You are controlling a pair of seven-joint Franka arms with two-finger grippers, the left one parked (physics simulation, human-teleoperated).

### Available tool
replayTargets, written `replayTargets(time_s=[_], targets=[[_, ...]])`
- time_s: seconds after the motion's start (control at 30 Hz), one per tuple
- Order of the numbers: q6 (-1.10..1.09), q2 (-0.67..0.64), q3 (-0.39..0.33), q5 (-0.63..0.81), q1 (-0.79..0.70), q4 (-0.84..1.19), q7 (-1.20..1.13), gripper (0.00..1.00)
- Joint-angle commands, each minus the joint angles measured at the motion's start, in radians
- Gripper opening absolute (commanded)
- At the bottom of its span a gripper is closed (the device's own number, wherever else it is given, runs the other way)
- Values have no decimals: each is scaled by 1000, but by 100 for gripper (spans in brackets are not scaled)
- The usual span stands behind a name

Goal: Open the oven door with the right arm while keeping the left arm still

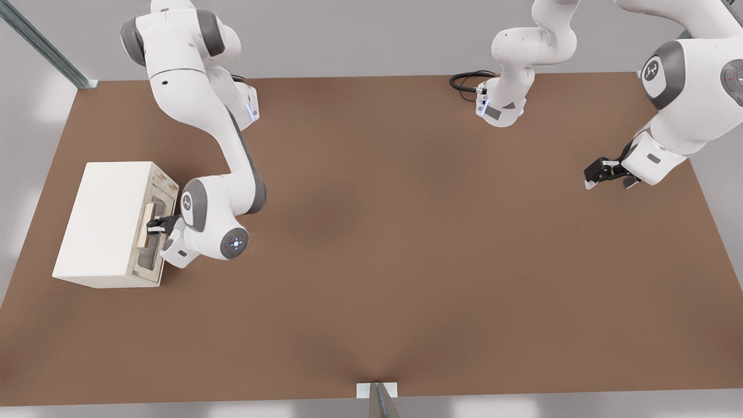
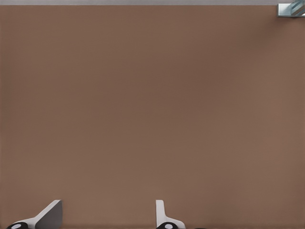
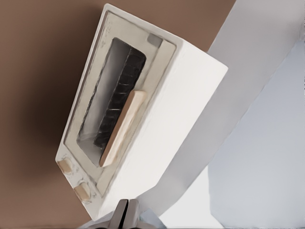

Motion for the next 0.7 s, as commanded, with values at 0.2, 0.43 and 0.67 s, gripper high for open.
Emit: replayTargets(time_s=[0.2,0.43,0.67], targets=[[121,17,-35,-38,-2,-67,224,0],[292,-16,-60,-117,-8,-224,327,0],[383,-5,-81,-170,-20,-262,349,0]])
